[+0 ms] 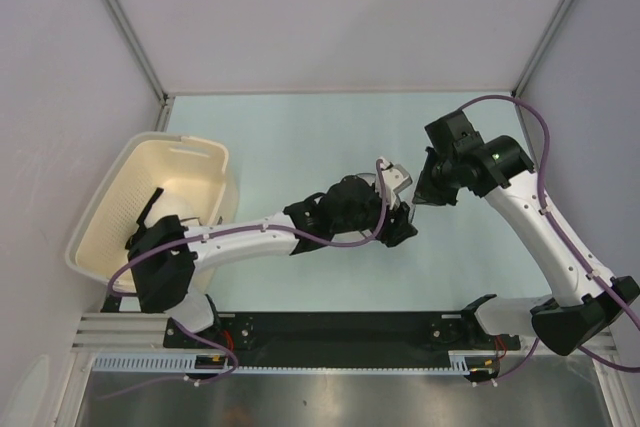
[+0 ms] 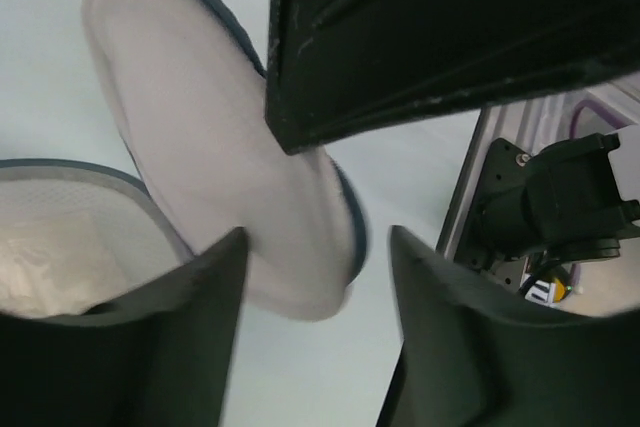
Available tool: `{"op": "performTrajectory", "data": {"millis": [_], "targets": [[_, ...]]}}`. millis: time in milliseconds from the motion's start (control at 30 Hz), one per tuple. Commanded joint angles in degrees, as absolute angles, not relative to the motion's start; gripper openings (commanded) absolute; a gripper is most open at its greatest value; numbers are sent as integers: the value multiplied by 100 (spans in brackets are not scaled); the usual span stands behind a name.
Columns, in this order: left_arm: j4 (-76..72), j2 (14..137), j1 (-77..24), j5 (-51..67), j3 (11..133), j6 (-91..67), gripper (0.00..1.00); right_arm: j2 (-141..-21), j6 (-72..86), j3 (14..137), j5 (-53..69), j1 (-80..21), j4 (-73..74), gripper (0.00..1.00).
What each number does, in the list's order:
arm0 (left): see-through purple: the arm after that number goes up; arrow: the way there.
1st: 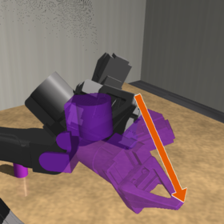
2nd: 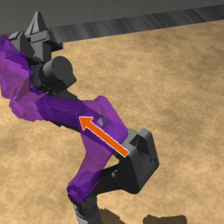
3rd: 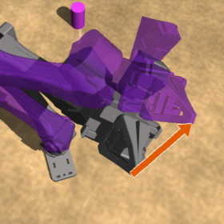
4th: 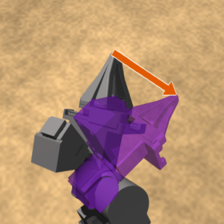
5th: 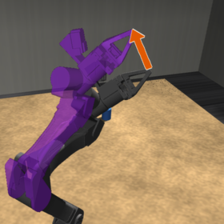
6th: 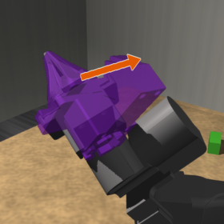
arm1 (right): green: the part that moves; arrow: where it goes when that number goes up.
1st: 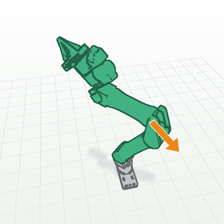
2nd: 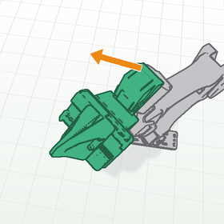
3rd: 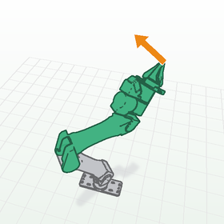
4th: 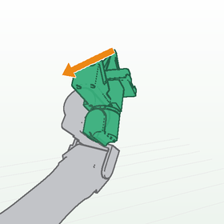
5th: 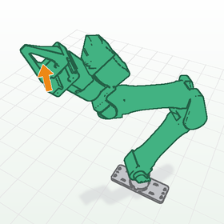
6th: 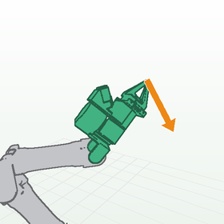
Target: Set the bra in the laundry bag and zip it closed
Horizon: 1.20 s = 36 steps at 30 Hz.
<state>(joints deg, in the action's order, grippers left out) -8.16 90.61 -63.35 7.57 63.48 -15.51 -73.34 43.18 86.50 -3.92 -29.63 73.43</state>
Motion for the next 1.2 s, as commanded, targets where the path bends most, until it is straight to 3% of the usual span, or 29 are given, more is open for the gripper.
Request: {"op": "performTrajectory", "data": {"millis": [0,33,100,167,200,300,333,400,433,467,633,867,1167], "targets": [[-826,9123,-6100,1002,6627,-1905,51,-7251,4412,8807,-220,-2962,7260,0],[-774,9123,-6039,1011,6592,-2012,35,-7242,4412,8789,-194,-2962,7225,0],[-738,9123,-5837,1195,6539,-2222,24,-7216,4421,8763,-158,-2962,7172,0],[-651,9088,-5748,1239,6478,-2267,22,-7198,4412,8754,-158,-2962,7154,0],[-616,9062,-5731,1257,6469,-2268,14,-7190,4395,8719,-150,-2953,7146,0],[-615,9026,-5704,1327,6381,-2381,4,-7146,4386,8605,-62,-2944,7040,0],[-615,9018,-5695,1362,6355,-2425,4,-7154,4386,8587,-62,-2927,6997,0],[-615,9035,-5643,1458,6328,-2653,1,-7111,4342,8552,-53,-2848,6979,10],[-615,9053,-5599,1502,6293,-2759,1,-7076,4316,8500,121,-2795,6935,17],[-615,9070,-5520,1546,6276,-2847,0,-7040,4255,8473,219,-2664,6917,33],[-536,9123,-5064,2021,6100,-3743,0,-6584,3982,8061,685,-2102,6680,64],[-607,9079,-4860,2206,5933,-4034,0,-6249,3683,7376,1458,-1635,6416,78],[-70,8965,-5080,1468,6425,-3146,0,-6380,3691,7365,1529,-1231,6433,79]]}}
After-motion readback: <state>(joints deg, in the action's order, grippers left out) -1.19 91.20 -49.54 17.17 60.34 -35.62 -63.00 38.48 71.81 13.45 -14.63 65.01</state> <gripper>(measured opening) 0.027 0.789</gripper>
